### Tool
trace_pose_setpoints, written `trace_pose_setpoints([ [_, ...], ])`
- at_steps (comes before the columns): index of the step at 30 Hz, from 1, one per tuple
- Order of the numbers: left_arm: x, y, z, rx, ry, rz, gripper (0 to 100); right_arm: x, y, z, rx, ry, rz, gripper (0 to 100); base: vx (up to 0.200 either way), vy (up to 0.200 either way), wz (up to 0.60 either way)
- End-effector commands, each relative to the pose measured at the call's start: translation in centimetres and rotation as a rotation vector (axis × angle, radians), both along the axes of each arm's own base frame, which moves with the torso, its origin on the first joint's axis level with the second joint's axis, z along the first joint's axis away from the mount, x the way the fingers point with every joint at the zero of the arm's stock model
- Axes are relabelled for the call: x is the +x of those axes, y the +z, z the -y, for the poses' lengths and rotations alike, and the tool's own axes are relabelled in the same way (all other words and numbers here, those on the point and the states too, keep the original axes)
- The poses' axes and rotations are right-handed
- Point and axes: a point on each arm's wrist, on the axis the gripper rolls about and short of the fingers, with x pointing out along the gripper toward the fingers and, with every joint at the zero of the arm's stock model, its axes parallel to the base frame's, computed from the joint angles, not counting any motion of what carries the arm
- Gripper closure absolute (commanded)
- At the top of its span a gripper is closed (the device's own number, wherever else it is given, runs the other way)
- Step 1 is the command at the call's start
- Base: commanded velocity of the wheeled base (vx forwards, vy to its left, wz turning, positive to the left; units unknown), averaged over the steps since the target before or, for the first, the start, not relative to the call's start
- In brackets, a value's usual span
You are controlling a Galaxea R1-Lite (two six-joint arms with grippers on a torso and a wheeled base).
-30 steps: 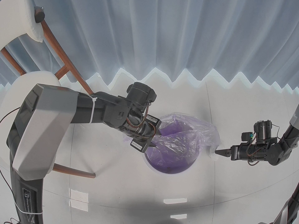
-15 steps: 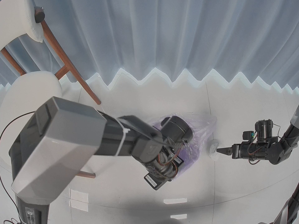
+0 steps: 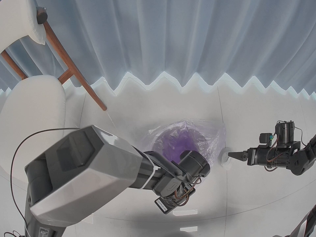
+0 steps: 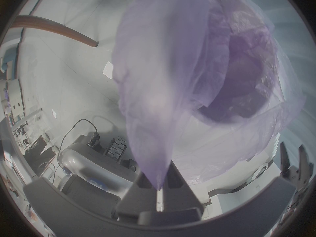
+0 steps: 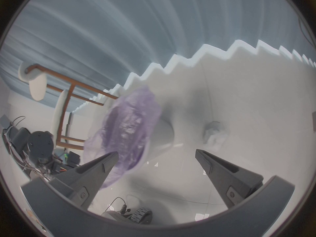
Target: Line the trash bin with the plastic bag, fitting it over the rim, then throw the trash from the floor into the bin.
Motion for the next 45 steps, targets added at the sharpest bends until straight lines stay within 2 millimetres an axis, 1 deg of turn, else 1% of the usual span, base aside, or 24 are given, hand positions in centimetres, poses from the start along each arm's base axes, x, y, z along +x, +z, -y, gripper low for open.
trace_pose_setpoints([
  [1,-0.9,-0.5,0.6,0.023,-0.017,0.007,100,-0.3,0.7,-3.1,0.009,0.109,0.015,0,0.0,0.0,0.0],
  [2,-0.9,-0.5,0.6,0.024,-0.015,0.007,100,-0.3,0.7,-3.2,0.009,0.112,0.014,0,0.0,0.0,0.0],
  [3,-1.0,-0.5,0.7,0.03,-0.015,0.02,100,-0.7,0.3,-4.1,0.002,0.145,-0.01,0,0.0,0.0,0.0],
  [6,-1.0,-0.4,0.6,0.033,-0.012,0.027,100,-0.9,-0.5,-5.2,-0.017,0.15,-0.038,0,0.0,0.0,0.0],
  [8,-1.0,-0.3,0.6,0.032,-0.012,0.028,100,-0.6,-1.0,-5.6,-0.027,0.122,-0.055,0,0.0,0.0,0.0],
  [11,-1.1,-0.4,0.6,0.036,-0.014,0.027,100,0.6,-2.2,-6.4,-0.035,0.084,-0.071,0,0.0,0.0,0.0],
  [13,-1.2,-0.4,0.6,0.034,-0.017,0.028,100,1.1,-2.7,-6.5,-0.047,0.063,-0.064,0,0.0,0.0,0.0],
  [15,-1.2,-0.4,0.6,0.036,-0.017,0.027,100,1.1,-2.9,-6.5,-0.052,0.059,-0.065,0,0.0,0.0,0.0],
  [16,-1.3,-0.5,0.6,0.039,-0.02,0.027,100,1.5,-3.2,-6.6,-0.065,0.027,-0.04,0,0.0,0.0,0.0],
  [20,-1.4,-0.7,0.4,0.05,-0.016,0.033,100,1.6,-2.8,-6.5,-0.054,0.011,0.014,0,0.0,0.0,0.0],
  [23,-1.4,-0.7,0.5,0.048,-0.016,0.039,100,1.8,-2.7,-6.6,-0.05,0.011,0.022,0,0.0,0.0,0.0],
  [27,-1.6,-0.8,0.7,0.049,-0.02,0.043,100,2.1,-2.6,-8.0,-0.012,0.023,0.017,0,0.0,0.0,0.0],
  [28,-1.6,-0.8,0.7,0.049,-0.02,0.043,100,2.1,-2.6,-8.0,-0.012,0.023,0.017,0,0.0,0.0,0.0],
  [30,-1.7,-0.7,0.7,0.049,-0.022,0.049,100,2.2,-3.0,-9.0,0.01,0.026,-0.006,0,0.0,0.0,0.0],
  [32,-1.7,-0.7,0.7,0.049,-0.022,0.049,100,2.4,-3.2,-9.3,0.007,0.021,-0.006,0,0.0,0.0,0.0],
  [33,-1.7,-0.7,0.7,0.052,-0.022,0.047,100,2.5,-3.3,-9.6,0.007,0.012,0.001,100,0.0,0.0,0.0],
  [36,-1.7,-0.8,0.6,0.054,-0.02,0.045,100,2.6,-3.3,-9.6,0.004,0.008,0.004,100,0.0,0.0,0.0],
  [38,-1.8,-1.1,0.3,0.073,-0.033,0.039,100,2.6,-2.8,-8.8,0.003,-0.016,0.019,100,0.0,0.0,0.0],
  [41,-1.9,-1.1,0.3,0.074,-0.033,0.038,100,2.6,-2.8,-8.7,0.002,-0.019,0.02,100,0.0,0.0,0.0],
  [42,-1.9,-1.7,0.3,0.12,-0.079,0.066,100,2.3,-2.9,-5.8,-0.026,-0.089,0.007,100,0.0,0.0,0.0],
  [45,-1.8,-2.1,0.4,0.16,-0.126,0.121,100,2.0,-3.9,-4.3,-0.059,-0.118,-0.028,100,0.0,0.0,0.0],
])
